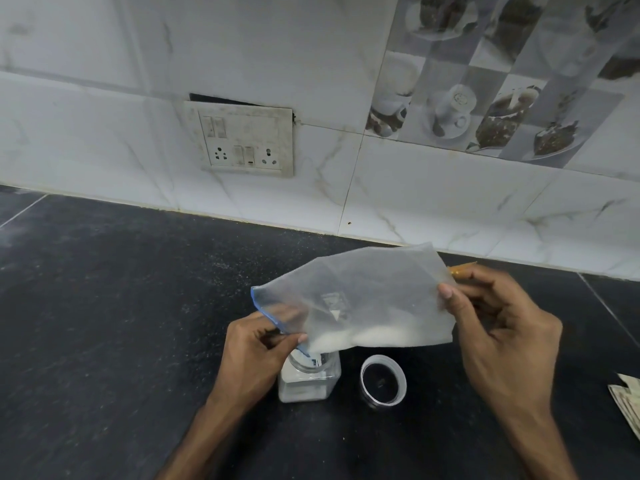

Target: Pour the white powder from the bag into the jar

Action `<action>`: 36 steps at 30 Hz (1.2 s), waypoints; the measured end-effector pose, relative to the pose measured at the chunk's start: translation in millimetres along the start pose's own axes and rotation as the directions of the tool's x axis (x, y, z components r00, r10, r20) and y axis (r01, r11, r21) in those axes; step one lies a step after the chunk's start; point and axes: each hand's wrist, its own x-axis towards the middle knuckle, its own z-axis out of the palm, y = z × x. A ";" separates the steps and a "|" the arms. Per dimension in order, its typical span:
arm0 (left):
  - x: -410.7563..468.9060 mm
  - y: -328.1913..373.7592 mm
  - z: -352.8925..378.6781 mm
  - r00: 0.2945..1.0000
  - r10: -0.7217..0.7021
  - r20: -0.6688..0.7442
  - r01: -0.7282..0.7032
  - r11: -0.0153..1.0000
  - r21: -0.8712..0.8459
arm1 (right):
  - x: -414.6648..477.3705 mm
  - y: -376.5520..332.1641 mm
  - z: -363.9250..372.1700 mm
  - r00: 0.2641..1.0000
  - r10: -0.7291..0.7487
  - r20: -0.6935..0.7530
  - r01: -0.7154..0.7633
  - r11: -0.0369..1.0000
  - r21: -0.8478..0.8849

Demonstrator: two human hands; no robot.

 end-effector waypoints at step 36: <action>-3.3 -1.2 3.6 1.000 0.002 -0.019 -0.002 1.000 -0.011 | -2.9 0.0 -1.5 1.000 0.025 0.016 -0.026 0.998 0.056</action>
